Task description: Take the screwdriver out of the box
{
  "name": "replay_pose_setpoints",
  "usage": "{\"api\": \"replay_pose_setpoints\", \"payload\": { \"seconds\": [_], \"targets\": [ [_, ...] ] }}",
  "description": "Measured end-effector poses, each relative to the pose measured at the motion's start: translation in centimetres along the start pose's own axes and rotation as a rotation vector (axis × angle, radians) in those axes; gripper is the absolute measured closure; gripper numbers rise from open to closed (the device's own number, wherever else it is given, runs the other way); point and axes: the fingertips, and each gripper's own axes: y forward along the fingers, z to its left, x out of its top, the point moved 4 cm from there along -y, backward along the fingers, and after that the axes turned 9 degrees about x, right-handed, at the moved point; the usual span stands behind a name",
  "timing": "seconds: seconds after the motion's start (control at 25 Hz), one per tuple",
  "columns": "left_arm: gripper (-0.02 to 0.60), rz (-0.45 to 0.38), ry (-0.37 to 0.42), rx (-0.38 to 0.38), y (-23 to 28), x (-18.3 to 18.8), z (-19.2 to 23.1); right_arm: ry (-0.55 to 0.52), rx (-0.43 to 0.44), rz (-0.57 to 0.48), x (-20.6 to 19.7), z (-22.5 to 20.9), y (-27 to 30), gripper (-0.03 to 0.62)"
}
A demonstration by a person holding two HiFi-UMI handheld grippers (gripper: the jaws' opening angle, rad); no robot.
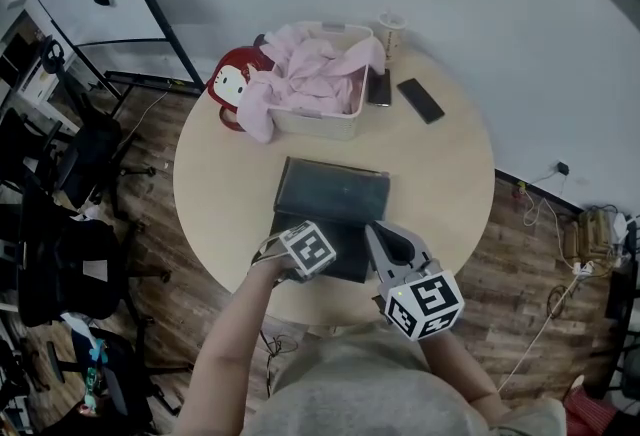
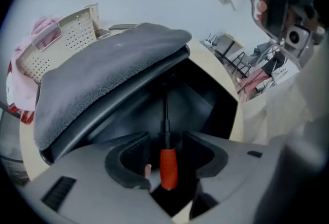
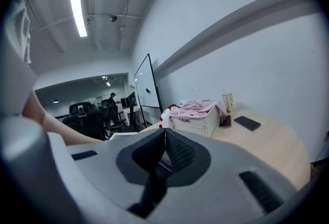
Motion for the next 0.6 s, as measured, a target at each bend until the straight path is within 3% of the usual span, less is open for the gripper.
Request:
{"api": "replay_pose_setpoints", "payload": {
  "seconds": [0.2,0.32,0.48,0.6],
  "targets": [
    [0.431,0.037,0.058,0.074,0.57,0.1,0.34,0.008,0.003,0.006,-0.3,-0.54,0.02,0.592],
    [0.437,0.033,0.041,0.073,0.56,0.08,0.43,0.016,0.007,0.01,-0.58,-0.55,0.14,0.592],
    [0.523,0.004,-0.008,0.052,0.26,0.14,0.43,0.015,0.01,0.011,-0.69,-0.42,0.14,0.592],
    [0.528,-0.004,0.03,0.074,0.1,0.21,0.12,0.019,0.001,0.011,-0.82,-0.44,-0.16,0.592]
  ]
}}
